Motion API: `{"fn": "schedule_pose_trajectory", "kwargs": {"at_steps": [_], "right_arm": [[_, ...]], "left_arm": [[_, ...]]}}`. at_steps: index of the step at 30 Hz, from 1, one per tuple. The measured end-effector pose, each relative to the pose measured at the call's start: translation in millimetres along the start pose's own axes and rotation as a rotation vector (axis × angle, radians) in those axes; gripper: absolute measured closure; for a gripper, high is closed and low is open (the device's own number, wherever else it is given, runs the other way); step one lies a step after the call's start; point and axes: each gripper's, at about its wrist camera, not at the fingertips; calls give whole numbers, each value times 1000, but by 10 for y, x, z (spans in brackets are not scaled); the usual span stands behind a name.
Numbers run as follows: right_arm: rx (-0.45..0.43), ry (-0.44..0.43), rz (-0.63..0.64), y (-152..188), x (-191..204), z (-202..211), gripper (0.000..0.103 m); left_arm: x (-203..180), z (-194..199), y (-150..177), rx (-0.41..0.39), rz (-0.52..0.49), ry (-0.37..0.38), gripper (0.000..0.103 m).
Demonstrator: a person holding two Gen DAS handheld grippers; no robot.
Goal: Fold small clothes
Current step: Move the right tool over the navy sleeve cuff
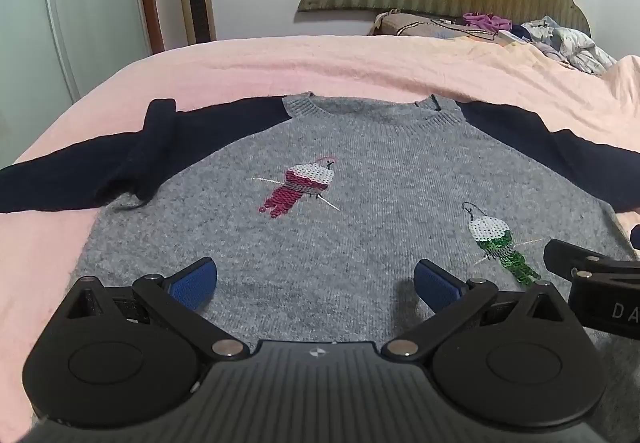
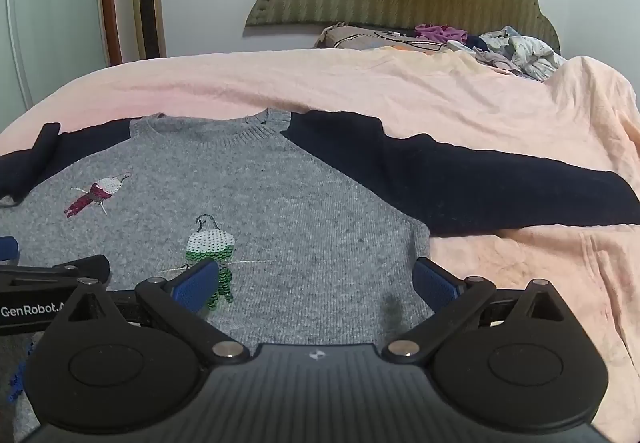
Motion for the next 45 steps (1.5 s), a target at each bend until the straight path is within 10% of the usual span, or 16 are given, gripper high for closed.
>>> {"fn": "schedule_pose_trajectory", "kwargs": {"at_steps": [23, 45], "right_arm": [[-35, 47, -97, -176, -609, 16, 0], [-63, 166, -164, -260, -1309, -50, 0]], "left_arm": [[-207, 14, -62, -31, 8, 105, 0], [-259, 43, -119, -72, -45, 32, 0]]}}
Point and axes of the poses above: each gripper's, at about its wrist camera, not at the fingertips, and z roughly against the way its jaws point, x to its left, y to its underside, and after that the axes turned 2 degrees about -z, right-handed
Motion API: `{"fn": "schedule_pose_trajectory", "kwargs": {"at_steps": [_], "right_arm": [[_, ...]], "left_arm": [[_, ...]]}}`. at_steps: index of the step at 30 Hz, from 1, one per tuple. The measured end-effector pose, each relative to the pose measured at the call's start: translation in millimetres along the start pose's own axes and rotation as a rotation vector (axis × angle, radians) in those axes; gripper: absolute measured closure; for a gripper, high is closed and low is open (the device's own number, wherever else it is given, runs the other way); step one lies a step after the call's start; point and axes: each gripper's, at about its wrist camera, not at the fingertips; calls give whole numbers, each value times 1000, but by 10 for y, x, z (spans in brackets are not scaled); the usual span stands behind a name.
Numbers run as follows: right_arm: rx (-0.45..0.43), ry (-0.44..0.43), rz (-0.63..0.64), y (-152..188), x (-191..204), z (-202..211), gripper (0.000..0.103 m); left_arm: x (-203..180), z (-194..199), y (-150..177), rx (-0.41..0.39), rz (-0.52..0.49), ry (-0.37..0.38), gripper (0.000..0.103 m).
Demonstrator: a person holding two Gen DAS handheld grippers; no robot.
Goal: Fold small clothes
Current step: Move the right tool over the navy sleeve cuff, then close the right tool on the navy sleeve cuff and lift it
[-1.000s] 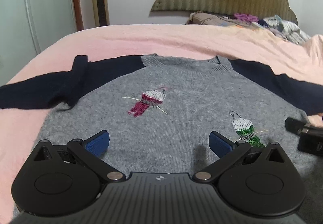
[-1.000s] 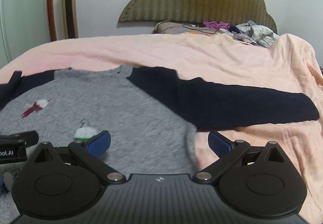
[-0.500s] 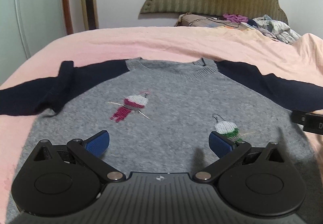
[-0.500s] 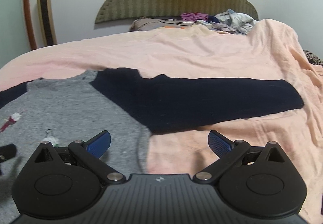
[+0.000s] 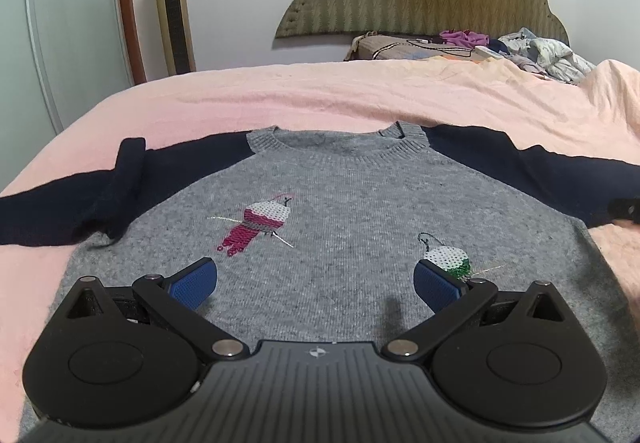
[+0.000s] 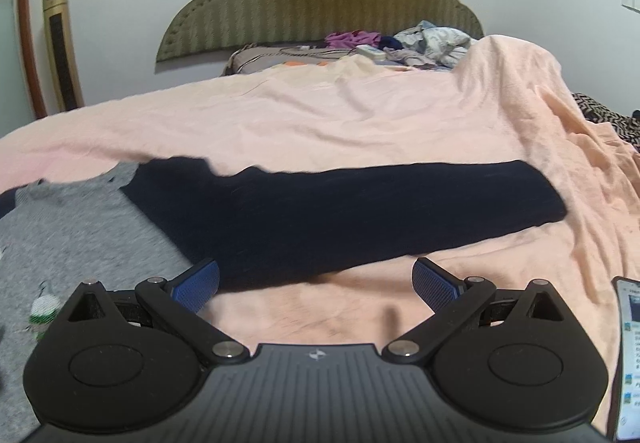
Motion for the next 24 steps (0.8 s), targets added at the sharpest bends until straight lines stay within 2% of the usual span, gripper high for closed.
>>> {"fn": "schedule_pose_trajectory", "kwargs": {"at_steps": [6, 11, 15, 22, 24], "right_arm": [[-13, 46, -100, -125, -510, -129, 0], [3, 86, -248, -151, -1128, -300, 0], [16, -25, -459, -149, -1668, -442, 0], [-62, -189, -740, -257, -2308, -766, 0], [-75, -206, -826, -272, -2434, -869, 9]], "left_arm": [[-17, -20, -28, 15, -17, 2, 0], [-19, -43, -46, 30, -35, 15, 0], [3, -65, -77, 42, -31, 26, 0], [96, -111, -127, 90, 6, 60, 0], [113, -101, -138, 83, -1, 43, 0]]}}
Point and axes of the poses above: each gripper's, at about its wrist camera, not at the fingertips, and z roughly against the way its jaws point, x to its left, y to its underside, and after that the axes turned 2 degrees about -z, right-handed
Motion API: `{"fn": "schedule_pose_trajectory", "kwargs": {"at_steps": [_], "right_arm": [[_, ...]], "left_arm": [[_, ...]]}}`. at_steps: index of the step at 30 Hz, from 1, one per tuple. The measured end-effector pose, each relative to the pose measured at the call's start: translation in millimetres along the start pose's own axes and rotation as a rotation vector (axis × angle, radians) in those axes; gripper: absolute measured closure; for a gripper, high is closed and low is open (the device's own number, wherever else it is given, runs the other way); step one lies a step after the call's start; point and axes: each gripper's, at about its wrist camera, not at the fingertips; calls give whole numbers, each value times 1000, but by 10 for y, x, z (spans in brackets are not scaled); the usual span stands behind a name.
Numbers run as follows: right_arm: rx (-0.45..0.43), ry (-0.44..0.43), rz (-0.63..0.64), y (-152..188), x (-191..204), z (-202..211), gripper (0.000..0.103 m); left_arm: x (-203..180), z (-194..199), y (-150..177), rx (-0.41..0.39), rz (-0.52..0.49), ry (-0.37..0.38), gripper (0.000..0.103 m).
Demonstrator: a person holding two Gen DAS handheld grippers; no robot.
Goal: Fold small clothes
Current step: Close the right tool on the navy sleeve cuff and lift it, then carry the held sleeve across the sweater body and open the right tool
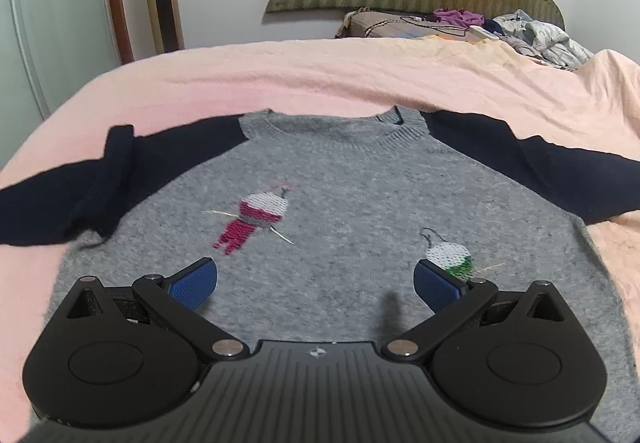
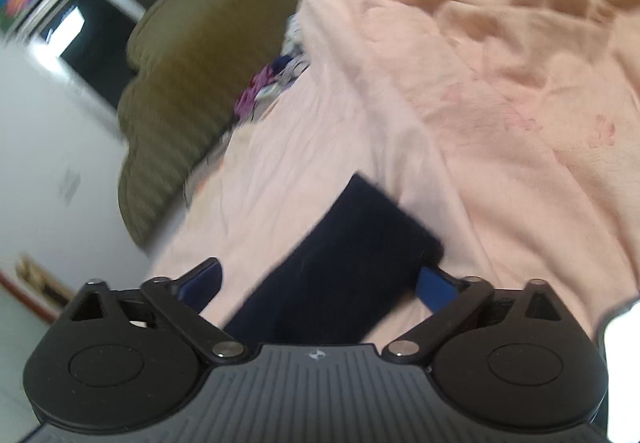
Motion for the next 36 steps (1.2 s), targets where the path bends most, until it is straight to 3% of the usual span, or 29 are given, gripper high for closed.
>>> {"fn": "schedule_pose_trajectory", "kwargs": {"at_steps": [3, 5, 7, 11, 15, 19, 26, 36], "right_arm": [[-6, 31, -48, -145, -79, -133, 38], [5, 65, -40, -187, -71, -189, 72], [9, 104, -33, -170, -61, -176, 91], [-29, 151, 63, -141, 106, -86, 95], [-90, 188, 234, -34, 521, 40, 95], [-115, 136, 436, 319, 1105, 196, 96], [1, -59, 605, 1107, 2024, 184, 96], [163, -181, 745, 2198, 2770, 3, 96]], "left_arm": [[28, 15, -26, -15, -18, -32, 0], [53, 18, -44, -21, -27, -55, 0], [87, 12, -55, -25, -32, -85, 0], [171, -11, -67, -31, -38, -197, 0], [352, -6, -70, -29, -18, -221, 0], [588, 3, -56, -24, 34, -224, 0], [889, 26, 7, -8, 107, -225, 0], [1137, 88, 75, -5, 166, -221, 0]]}}
Point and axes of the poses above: each gripper's, at about its wrist camera, not at the fingertips, and z roughly against the way its jaws point, x to its left, y to its underside, and after that the axes turned 2 degrees about -z, right-handed
